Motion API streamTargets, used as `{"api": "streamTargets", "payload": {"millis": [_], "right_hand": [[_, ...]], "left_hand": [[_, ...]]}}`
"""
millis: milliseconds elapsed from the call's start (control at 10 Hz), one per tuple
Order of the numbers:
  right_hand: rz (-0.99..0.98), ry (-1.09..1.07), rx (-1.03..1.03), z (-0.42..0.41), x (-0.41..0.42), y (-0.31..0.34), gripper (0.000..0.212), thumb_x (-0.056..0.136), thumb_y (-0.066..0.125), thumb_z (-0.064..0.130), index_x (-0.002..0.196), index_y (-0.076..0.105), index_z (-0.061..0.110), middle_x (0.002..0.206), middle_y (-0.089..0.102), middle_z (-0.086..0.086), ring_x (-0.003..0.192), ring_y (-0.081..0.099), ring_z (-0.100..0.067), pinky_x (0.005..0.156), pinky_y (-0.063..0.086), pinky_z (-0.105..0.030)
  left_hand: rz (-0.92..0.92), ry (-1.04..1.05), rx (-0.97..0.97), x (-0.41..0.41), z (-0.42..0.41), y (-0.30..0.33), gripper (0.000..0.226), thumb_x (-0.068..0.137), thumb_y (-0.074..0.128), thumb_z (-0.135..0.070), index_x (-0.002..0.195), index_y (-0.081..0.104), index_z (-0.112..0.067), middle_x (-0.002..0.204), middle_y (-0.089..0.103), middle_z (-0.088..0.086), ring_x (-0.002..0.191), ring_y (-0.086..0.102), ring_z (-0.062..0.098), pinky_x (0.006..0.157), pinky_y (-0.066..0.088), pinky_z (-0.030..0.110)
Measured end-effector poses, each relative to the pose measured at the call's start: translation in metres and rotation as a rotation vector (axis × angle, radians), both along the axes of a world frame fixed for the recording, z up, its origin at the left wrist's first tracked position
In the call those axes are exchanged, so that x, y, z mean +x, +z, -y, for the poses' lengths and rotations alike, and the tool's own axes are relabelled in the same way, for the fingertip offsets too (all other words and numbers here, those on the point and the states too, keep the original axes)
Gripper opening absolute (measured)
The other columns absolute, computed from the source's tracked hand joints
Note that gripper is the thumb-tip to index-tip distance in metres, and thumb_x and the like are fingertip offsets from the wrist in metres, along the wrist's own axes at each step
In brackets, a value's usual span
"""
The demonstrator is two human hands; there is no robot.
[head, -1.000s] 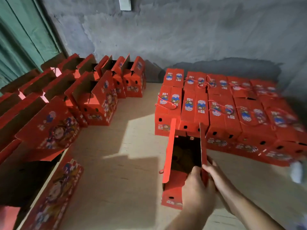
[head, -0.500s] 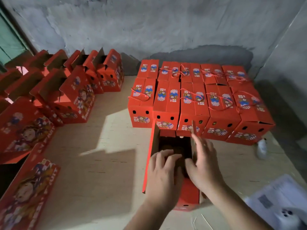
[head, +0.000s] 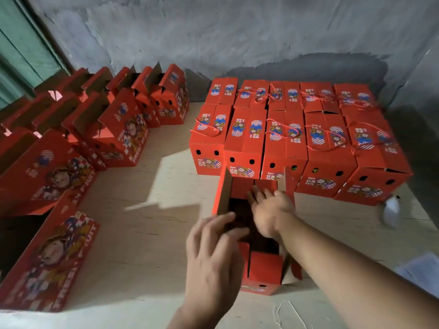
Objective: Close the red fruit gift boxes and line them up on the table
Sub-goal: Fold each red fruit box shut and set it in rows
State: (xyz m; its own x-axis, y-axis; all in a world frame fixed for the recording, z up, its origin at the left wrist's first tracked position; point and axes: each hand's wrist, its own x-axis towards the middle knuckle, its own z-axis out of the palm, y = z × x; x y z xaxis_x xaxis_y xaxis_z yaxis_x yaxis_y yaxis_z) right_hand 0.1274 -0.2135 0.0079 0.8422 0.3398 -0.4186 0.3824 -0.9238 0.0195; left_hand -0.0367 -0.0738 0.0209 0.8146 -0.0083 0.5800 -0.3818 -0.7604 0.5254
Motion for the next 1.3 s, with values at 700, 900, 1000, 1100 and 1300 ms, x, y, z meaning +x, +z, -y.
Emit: {"api": "streamTargets", "payload": {"millis": [700,900,1000,1100,1300], "right_hand": [[0.179,0.126,0.107,0.056,-0.104,-0.004,0.08,0.102,0.033,0.061,0.164,0.008,0.017,0.17,0.008,-0.014,0.156,0.011,-0.033,0.121,0.015,-0.049],[0.253,-0.007,0.149,0.038,-0.068,0.007,0.147,0.078,0.08,0.053,0.143,-0.048,0.023,0.146,-0.056,-0.019,0.143,-0.043,-0.038,0.116,-0.019,-0.046],[0.136,0.034,0.085,0.033,-0.047,0.01,0.152,0.074,0.083,0.056,0.141,-0.05,0.025,0.144,-0.058,-0.019,0.138,-0.048,-0.037,0.118,-0.017,-0.047],[-0.013,0.075,0.078,0.035,-0.04,0.0,0.147,0.078,0.079,0.058,0.142,-0.049,0.024,0.155,-0.046,-0.015,0.146,-0.039,-0.031,0.123,-0.013,-0.046],[-0.103,0.1,0.053,0.051,-0.036,-0.009,0.139,0.072,0.064,0.08,0.158,-0.025,0.016,0.166,-0.031,-0.006,0.152,-0.031,-0.025,0.126,-0.012,-0.045]], "left_hand": [[-0.558,0.073,-0.145,0.029,0.021,-0.039,0.055,0.103,0.042,-0.029,0.157,0.034,-0.031,0.155,0.033,-0.011,0.13,0.015,-0.018,0.105,0.002,0.002],[-0.552,0.075,-0.248,0.028,0.022,-0.038,0.059,0.098,0.041,-0.031,0.157,0.033,-0.032,0.148,0.038,-0.019,0.133,0.022,-0.014,0.104,0.01,0.0],[-0.534,0.086,-0.315,0.026,0.02,-0.039,0.057,0.097,0.044,-0.031,0.154,0.039,-0.032,0.148,0.042,-0.018,0.137,0.025,-0.01,0.105,0.013,0.0],[-0.523,0.062,-0.179,0.026,0.021,-0.041,0.053,0.101,0.046,-0.029,0.153,0.038,-0.037,0.151,0.038,-0.016,0.139,0.026,-0.004,0.108,0.008,0.005],[-0.645,0.108,0.127,0.033,0.027,-0.04,0.068,0.1,0.047,-0.029,0.16,0.019,-0.042,0.158,0.024,-0.003,0.13,0.029,0.027,0.114,0.019,0.028]]}}
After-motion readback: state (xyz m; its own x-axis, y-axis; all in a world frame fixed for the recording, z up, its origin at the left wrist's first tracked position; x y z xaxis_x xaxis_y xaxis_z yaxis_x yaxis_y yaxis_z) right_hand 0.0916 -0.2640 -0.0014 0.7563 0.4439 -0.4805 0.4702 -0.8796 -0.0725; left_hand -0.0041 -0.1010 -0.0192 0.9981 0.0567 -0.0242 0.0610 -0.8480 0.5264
